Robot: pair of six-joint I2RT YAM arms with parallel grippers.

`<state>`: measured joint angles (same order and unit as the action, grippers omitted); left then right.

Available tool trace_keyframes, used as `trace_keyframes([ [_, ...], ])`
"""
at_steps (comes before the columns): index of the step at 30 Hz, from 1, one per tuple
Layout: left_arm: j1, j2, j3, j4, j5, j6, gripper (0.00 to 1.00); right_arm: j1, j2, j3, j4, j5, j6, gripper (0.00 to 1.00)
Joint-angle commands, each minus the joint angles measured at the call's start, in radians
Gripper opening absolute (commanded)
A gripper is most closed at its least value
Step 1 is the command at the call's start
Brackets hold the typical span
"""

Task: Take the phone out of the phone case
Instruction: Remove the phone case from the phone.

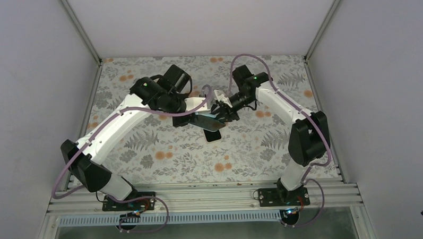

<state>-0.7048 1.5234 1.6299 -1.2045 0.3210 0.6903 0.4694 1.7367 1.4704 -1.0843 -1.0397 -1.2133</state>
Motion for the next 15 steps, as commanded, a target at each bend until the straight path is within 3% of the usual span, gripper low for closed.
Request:
trace_keyframes([
  [1,0.048,0.018,0.029,0.614,-0.155,-0.003,0.02,0.142,-0.031,0.018,-0.201,-0.323,-0.013,0.34],
  [4,0.077,0.010,0.029,0.615,-0.122,-0.001,0.02,0.141,-0.055,0.015,-0.201,-0.311,-0.008,0.24],
  [7,0.100,0.017,0.024,0.593,-0.109,0.020,0.02,0.141,-0.066,0.015,-0.201,-0.286,0.004,0.04],
  [11,0.120,0.031,0.037,0.537,-0.079,0.021,0.03,0.137,-0.109,0.002,-0.201,-0.252,0.018,0.03],
  [15,0.120,0.026,0.045,0.491,-0.056,0.025,0.14,0.127,-0.118,0.011,-0.192,-0.220,0.055,0.03],
])
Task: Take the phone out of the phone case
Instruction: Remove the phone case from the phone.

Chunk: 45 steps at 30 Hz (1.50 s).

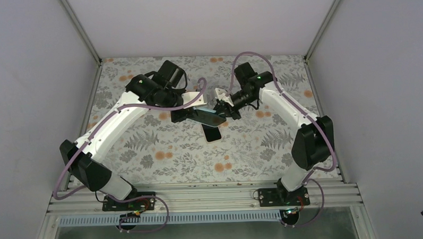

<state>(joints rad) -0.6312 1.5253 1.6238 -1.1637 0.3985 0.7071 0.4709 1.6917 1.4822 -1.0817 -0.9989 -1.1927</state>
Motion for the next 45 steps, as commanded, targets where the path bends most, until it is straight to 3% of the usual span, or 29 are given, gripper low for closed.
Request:
trace_keyframes([
  [1,0.047,0.023,0.059,0.432,-0.129,0.010,0.16,0.116,-0.077,0.001,-0.176,-0.251,0.061,0.03],
  [6,0.054,-0.017,0.040,0.411,-0.158,0.010,0.29,0.020,-0.100,-0.007,-0.147,-0.276,0.094,0.03],
  [10,0.067,-0.100,-0.016,0.441,-0.167,0.006,0.62,-0.051,-0.097,-0.007,-0.194,-0.268,0.046,0.03],
  [14,0.069,-0.161,-0.044,0.453,-0.214,0.005,0.82,-0.103,-0.087,-0.001,-0.204,-0.256,0.066,0.03],
  [17,0.068,-0.191,-0.059,0.441,-0.256,0.010,0.84,-0.131,-0.095,0.002,-0.149,-0.239,0.154,0.03],
  [21,0.063,-0.238,-0.116,0.484,-0.284,0.014,0.87,-0.164,-0.129,-0.020,0.077,-0.170,0.449,0.03],
  [23,0.058,-0.253,-0.132,0.511,-0.289,0.002,0.99,-0.190,-0.139,-0.031,0.222,-0.140,0.645,0.03],
  [28,0.016,-0.254,-0.180,0.597,-0.276,-0.036,1.00,-0.221,-0.098,0.040,0.379,-0.077,0.911,0.03],
  [35,-0.101,-0.180,-0.238,0.736,-0.439,-0.039,1.00,-0.222,-0.043,0.124,0.500,0.125,1.183,0.03],
  [39,-0.173,-0.127,-0.289,0.898,-0.558,-0.006,1.00,-0.222,-0.040,0.136,0.574,0.209,1.275,0.03],
  [45,-0.213,-0.041,-0.287,1.105,-0.628,-0.028,1.00,-0.216,-0.066,0.106,0.686,0.337,1.363,0.03],
])
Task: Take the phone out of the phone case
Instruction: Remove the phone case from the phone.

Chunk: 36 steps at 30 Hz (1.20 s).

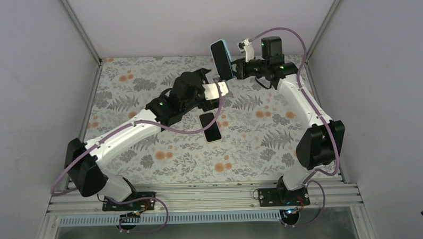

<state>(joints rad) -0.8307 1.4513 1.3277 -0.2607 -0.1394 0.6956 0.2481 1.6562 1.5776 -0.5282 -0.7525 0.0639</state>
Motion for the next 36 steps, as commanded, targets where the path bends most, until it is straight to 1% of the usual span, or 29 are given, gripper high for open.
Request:
trace_keyframes([
  [1,-0.018,0.045,0.018,0.216,-0.088,-0.024,1.00,0.006,-0.026,0.019,0.128,0.107,0.107,0.03],
  [6,-0.024,0.139,0.097,0.223,-0.080,-0.080,1.00,0.006,-0.012,0.013,0.141,0.117,0.126,0.03],
  [9,-0.024,0.167,0.091,0.283,-0.092,-0.082,1.00,0.005,-0.012,0.003,0.156,0.111,0.150,0.03],
  [15,-0.024,0.221,0.102,0.351,-0.123,-0.112,1.00,0.005,-0.025,-0.004,0.179,0.106,0.170,0.03],
  [21,-0.024,0.226,0.072,0.428,-0.161,-0.126,1.00,0.006,-0.035,-0.015,0.186,0.104,0.163,0.03],
  [27,-0.026,0.219,0.082,0.420,-0.145,-0.141,1.00,0.006,-0.026,-0.010,0.185,0.110,0.163,0.03],
  [36,-0.026,0.220,0.086,0.438,-0.167,-0.143,1.00,0.005,-0.016,-0.007,0.190,0.098,0.163,0.03],
])
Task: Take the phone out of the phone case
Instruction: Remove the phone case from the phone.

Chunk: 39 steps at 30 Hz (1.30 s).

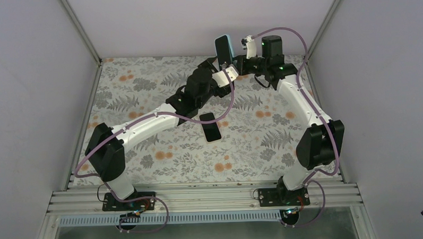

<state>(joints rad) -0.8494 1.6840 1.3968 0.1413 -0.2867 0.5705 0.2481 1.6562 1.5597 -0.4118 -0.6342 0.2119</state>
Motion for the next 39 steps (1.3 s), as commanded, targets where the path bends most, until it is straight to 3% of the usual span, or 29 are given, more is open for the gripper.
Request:
trace_keyframes([
  [1,-0.007,-0.013,0.015,0.042,-0.021,-0.015,1.00,0.006,-0.016,0.011,0.073,-0.019,0.012,0.03],
  [11,-0.007,0.031,0.014,0.130,-0.119,0.039,1.00,0.006,-0.016,0.011,0.076,-0.041,0.012,0.03],
  [14,-0.006,0.030,-0.008,0.161,-0.095,0.041,1.00,0.005,-0.019,0.014,0.073,-0.043,0.014,0.03],
  [26,-0.007,-0.003,-0.005,0.038,0.056,-0.009,1.00,0.006,-0.008,0.016,0.071,-0.026,0.012,0.03],
  [39,-0.005,0.055,0.021,0.092,-0.058,0.013,1.00,0.005,-0.007,0.020,0.076,-0.047,0.016,0.03],
])
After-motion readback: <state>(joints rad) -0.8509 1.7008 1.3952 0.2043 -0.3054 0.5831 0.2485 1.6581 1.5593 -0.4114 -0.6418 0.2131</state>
